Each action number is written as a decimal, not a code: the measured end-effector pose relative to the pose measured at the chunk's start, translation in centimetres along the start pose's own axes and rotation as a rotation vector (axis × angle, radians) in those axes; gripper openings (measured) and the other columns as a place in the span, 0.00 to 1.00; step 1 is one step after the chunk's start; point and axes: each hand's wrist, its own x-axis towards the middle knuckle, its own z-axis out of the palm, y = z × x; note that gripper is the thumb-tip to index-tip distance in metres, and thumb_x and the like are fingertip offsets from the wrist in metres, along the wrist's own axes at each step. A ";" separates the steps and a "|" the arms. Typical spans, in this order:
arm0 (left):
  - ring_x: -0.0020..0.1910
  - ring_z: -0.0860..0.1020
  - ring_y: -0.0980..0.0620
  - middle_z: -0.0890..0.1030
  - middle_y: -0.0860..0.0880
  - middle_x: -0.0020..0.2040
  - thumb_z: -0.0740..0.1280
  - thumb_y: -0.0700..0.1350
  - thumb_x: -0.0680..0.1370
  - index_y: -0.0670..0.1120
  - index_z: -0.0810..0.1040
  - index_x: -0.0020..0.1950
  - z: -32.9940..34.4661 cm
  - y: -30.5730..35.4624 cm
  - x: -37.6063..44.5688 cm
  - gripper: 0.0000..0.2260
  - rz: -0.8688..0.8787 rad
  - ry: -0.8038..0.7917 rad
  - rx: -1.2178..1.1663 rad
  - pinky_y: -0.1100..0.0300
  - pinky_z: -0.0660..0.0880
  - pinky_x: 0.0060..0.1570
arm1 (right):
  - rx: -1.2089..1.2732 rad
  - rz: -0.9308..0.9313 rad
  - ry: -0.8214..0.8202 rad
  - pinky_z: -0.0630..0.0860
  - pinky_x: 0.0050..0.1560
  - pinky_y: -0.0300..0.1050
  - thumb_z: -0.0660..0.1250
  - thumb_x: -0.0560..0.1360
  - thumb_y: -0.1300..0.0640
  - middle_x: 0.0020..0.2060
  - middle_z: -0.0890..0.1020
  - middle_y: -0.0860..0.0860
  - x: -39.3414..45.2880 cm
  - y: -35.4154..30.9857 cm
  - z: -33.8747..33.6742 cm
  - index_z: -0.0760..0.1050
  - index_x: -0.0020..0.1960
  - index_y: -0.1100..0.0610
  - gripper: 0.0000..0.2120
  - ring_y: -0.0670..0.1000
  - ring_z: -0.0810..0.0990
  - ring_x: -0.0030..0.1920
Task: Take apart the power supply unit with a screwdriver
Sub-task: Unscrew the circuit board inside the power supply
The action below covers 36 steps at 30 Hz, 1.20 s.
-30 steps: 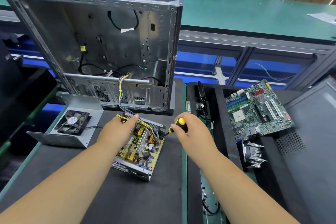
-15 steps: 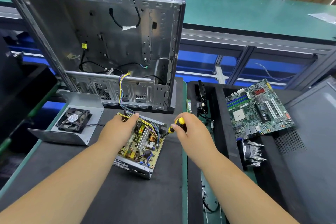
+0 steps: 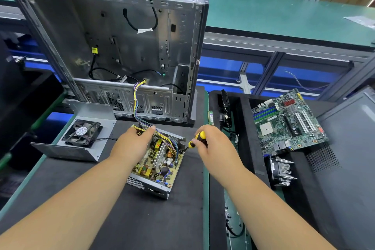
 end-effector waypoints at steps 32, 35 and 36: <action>0.62 0.73 0.40 0.76 0.42 0.64 0.55 0.70 0.76 0.44 0.69 0.70 -0.3 0.4 -0.5 0.35 0.008 -0.030 0.039 0.44 0.71 0.62 | -0.109 -0.073 -0.313 0.65 0.33 0.41 0.61 0.81 0.53 0.40 0.71 0.44 3.8 -1.5 -2.0 0.67 0.52 0.51 0.04 0.52 0.72 0.39; 0.61 0.74 0.41 0.76 0.43 0.63 0.55 0.70 0.76 0.44 0.70 0.69 -0.3 0.4 -0.5 0.34 0.008 -0.027 0.039 0.45 0.72 0.61 | -0.389 -0.089 -0.188 0.66 0.32 0.47 0.56 0.81 0.40 0.34 0.72 0.47 3.5 -1.5 -1.4 0.63 0.50 0.54 0.16 0.54 0.73 0.36; 0.61 0.74 0.41 0.76 0.43 0.63 0.55 0.70 0.76 0.44 0.70 0.69 -0.3 0.4 -0.5 0.34 0.008 -0.026 0.037 0.45 0.72 0.60 | -0.439 -0.063 -0.176 0.67 0.32 0.47 0.54 0.82 0.39 0.33 0.72 0.48 3.7 -1.5 -1.3 0.62 0.51 0.54 0.18 0.54 0.73 0.35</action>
